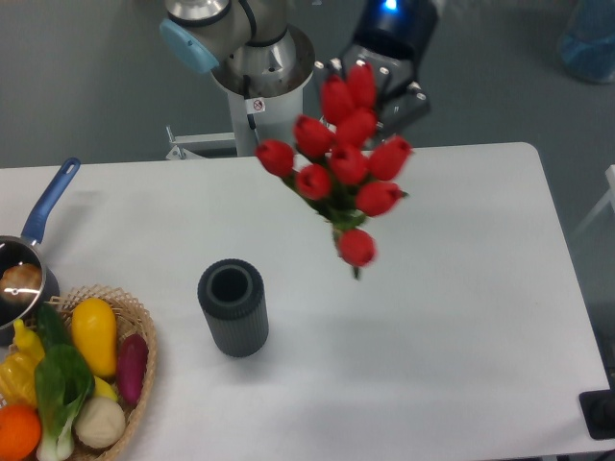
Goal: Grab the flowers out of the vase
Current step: 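Carry the tulip bunch away from the vase, holding it raised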
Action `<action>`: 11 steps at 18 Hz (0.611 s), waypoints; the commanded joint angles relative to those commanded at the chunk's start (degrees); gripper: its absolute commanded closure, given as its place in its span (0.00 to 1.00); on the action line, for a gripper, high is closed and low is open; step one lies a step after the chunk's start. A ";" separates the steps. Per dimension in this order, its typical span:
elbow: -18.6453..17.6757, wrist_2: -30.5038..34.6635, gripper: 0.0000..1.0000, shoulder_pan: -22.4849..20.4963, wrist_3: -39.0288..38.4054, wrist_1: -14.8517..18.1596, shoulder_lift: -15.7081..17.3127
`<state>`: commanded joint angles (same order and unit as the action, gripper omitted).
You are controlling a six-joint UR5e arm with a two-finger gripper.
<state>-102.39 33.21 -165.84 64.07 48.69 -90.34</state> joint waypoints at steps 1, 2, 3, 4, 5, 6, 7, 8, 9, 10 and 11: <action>0.09 1.84 1.00 -0.27 0.52 0.00 -0.79; 0.00 4.12 1.00 -0.62 0.70 0.09 -1.58; -0.09 6.58 1.00 -0.97 0.62 0.26 -2.29; -0.35 8.52 1.00 -1.06 0.36 0.78 -2.55; -0.44 10.02 1.00 -1.06 0.35 1.40 -2.82; -0.35 11.95 1.00 -0.80 0.61 1.58 -3.34; -0.18 14.58 1.00 -0.54 0.62 1.58 -4.30; 0.09 18.52 1.00 -0.19 0.79 1.58 -5.10; 0.26 23.96 1.00 0.25 1.14 1.58 -5.37; 0.61 29.23 1.00 1.91 1.23 1.58 -6.15; 1.31 34.33 1.00 4.02 1.32 1.58 -7.73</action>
<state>-101.08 67.54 -161.83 65.39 50.27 -98.07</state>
